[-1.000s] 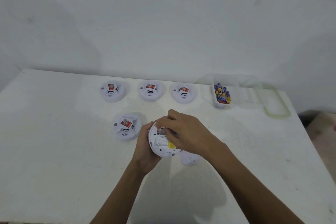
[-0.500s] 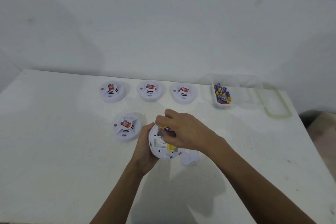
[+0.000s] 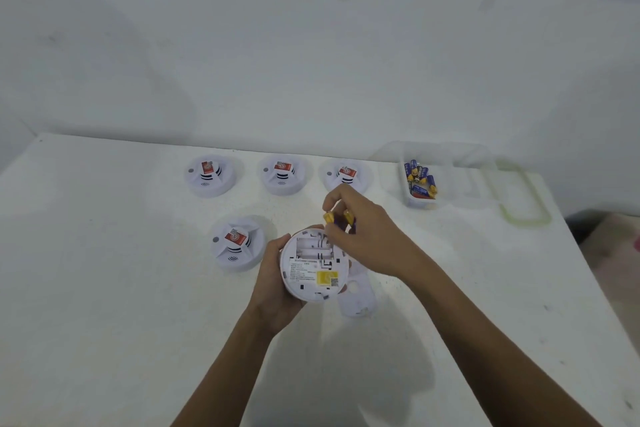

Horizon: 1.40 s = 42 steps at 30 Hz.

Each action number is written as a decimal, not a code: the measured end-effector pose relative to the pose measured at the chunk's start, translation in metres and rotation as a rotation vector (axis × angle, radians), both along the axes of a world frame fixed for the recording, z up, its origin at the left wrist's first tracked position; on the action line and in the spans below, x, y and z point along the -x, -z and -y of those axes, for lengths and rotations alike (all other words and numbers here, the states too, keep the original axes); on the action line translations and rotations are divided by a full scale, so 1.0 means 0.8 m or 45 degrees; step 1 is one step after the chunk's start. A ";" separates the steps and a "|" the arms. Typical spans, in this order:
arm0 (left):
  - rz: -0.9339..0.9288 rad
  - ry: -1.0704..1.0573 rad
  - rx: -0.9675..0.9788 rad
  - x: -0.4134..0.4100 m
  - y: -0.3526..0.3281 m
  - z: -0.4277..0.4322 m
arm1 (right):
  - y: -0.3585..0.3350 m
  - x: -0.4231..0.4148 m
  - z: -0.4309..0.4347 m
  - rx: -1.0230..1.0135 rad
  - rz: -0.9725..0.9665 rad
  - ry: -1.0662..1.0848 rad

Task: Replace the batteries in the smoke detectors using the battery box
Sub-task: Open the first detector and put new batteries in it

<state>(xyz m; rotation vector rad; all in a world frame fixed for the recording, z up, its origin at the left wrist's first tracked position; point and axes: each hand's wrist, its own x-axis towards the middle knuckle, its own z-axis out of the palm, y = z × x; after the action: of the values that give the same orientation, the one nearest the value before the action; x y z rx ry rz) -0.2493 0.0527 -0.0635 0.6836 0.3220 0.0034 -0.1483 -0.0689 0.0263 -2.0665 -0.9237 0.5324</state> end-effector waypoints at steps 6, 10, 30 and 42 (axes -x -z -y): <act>-0.075 0.033 0.063 -0.004 0.010 0.005 | -0.009 -0.027 0.016 0.212 -0.281 0.094; -0.074 0.072 0.198 -0.016 0.010 0.014 | -0.016 -0.063 0.044 0.283 -0.354 0.208; -0.031 0.063 0.184 -0.113 -0.007 0.129 | 0.049 -0.316 0.179 0.522 -0.111 0.652; -0.093 -0.083 0.213 -0.129 0.007 0.156 | 0.084 -0.334 0.180 0.693 -0.071 0.414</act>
<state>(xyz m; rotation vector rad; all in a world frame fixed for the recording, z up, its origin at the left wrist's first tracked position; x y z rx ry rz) -0.1461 -0.0725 -0.0694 0.5079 0.4096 0.0133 0.1193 -0.2126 -0.0405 -2.6061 -0.4156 0.7145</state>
